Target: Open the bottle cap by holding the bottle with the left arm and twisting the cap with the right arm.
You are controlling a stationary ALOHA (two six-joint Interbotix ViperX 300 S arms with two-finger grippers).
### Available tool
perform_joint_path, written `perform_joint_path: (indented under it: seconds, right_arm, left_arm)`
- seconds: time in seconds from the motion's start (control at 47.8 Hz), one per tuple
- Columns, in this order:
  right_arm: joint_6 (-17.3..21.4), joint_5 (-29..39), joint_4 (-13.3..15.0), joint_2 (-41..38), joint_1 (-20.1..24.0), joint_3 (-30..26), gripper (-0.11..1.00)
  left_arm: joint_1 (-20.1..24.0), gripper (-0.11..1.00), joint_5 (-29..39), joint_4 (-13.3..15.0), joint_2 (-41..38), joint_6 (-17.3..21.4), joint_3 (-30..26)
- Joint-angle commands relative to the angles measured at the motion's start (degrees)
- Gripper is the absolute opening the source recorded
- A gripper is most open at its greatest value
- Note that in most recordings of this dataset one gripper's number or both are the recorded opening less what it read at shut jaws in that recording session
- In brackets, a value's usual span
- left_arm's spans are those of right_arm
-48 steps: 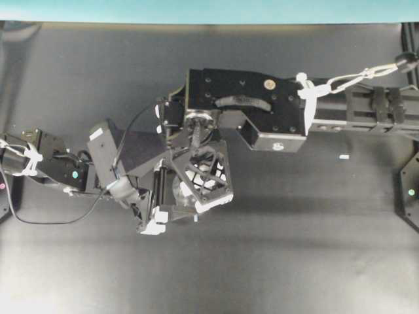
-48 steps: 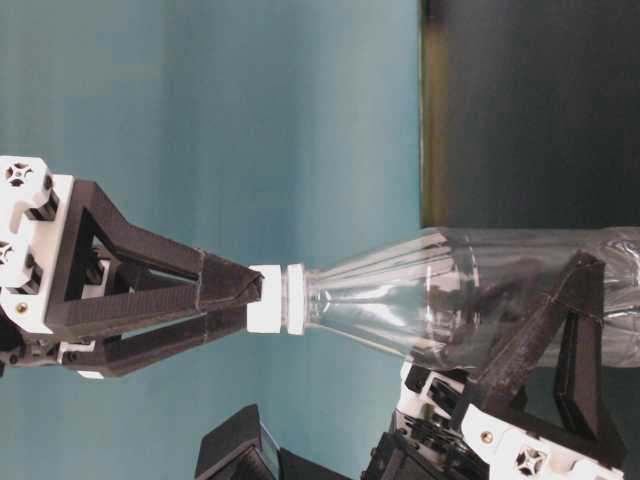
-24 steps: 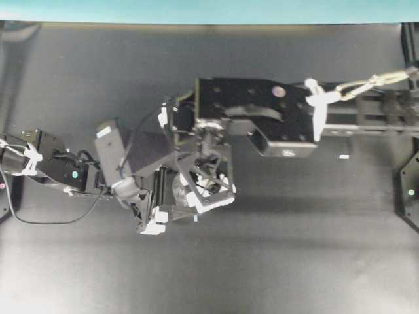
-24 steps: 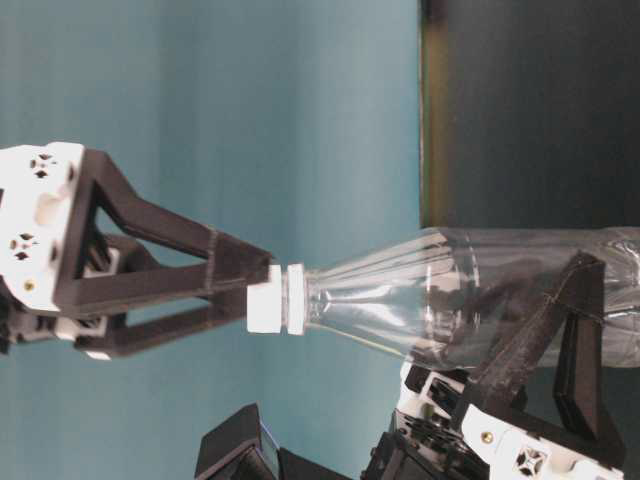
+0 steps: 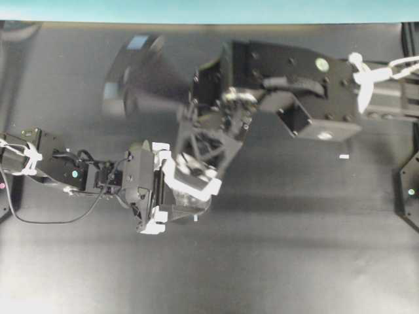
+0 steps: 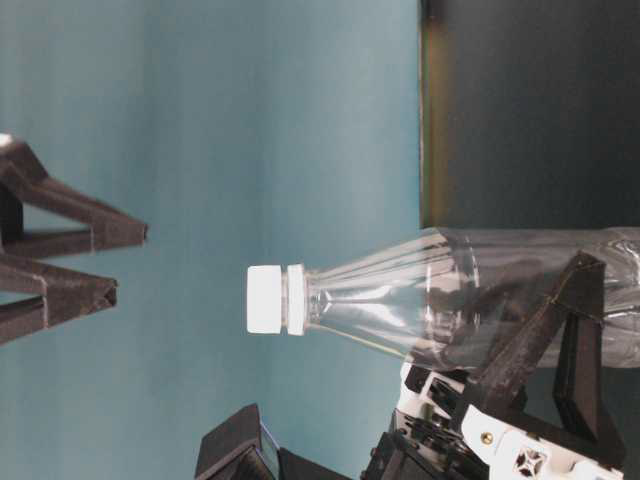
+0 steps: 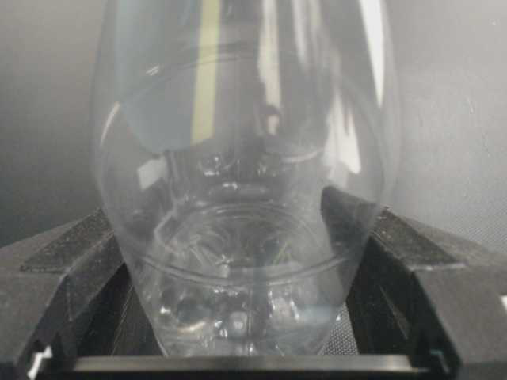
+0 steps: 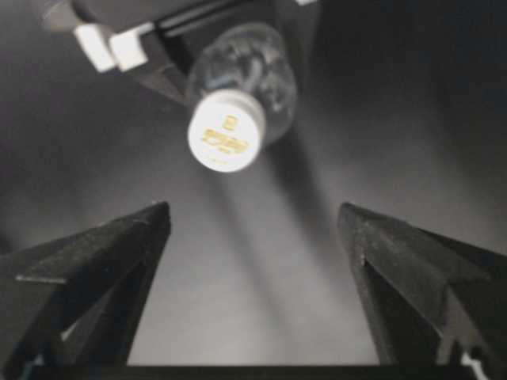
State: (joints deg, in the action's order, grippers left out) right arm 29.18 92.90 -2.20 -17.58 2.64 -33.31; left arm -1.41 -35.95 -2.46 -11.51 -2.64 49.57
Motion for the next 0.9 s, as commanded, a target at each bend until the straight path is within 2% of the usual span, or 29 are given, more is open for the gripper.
perform_joint_path:
  seconds: [0.0,0.167,0.293,0.878]
  right_arm:
    - [6.86,0.79,-0.18,-0.35,-0.62,-2.72,0.82]
    - [14.50,-1.41,-1.41,-1.93,-0.35,-3.60,0.82]
    - [18.02,-2.55,-2.46,-3.16,-0.09,-3.16,0.81]
    - [18.46,-5.71,-3.43,-5.01,0.00,3.34,0.78]
  left_arm:
    - [0.18,0.80,0.53,-0.09,-0.18,-0.09,0.00]
    - [0.18,0.80,0.53,-0.09,-0.18,-0.09,-0.18]
    - [0.18,0.80,0.53,-0.09,-0.18,-0.18,-0.26]
    - [0.09,0.80,0.62,-0.09,-0.18,-0.26,-0.18]
